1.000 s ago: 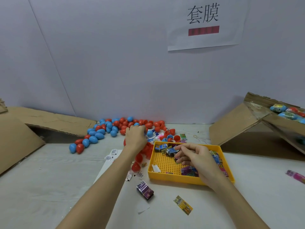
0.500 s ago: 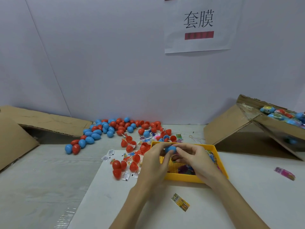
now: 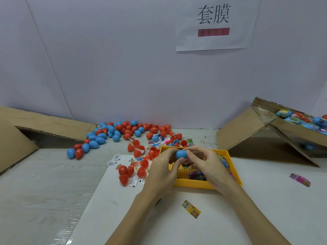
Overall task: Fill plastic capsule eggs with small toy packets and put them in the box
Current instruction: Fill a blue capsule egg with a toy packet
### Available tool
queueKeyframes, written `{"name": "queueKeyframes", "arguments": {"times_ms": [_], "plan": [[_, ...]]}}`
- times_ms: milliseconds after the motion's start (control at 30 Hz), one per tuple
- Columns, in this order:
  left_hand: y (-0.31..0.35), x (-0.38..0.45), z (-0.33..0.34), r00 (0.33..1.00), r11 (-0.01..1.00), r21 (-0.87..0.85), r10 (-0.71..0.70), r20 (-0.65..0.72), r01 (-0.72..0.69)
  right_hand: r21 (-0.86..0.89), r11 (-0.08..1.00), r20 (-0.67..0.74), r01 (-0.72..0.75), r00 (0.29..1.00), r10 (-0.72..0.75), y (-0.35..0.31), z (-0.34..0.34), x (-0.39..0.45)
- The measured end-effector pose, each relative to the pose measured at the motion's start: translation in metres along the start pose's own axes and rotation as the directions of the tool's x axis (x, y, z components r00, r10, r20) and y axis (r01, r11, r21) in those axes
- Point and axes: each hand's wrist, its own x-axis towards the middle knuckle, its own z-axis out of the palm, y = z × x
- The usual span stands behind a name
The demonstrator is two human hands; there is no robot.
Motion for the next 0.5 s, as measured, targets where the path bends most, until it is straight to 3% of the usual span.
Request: {"name": "queueKeyframes", "arguments": {"times_ms": [233, 500], "plan": [[0.0004, 0.0013, -0.0015, 0.996, 0.998, -0.008, 0.069, 0.054, -0.069, -0.066, 0.998, -0.024, 0.013, 1.000, -0.014, 0.0011, 0.0013, -0.0003], [0.0002, 0.0009, -0.0010, 0.999, 1.000, -0.006, 0.026, 0.023, -0.026, -0.087, 0.996, 0.007, 0.033, 0.999, -0.032, 0.0014, 0.0010, 0.0001]]}}
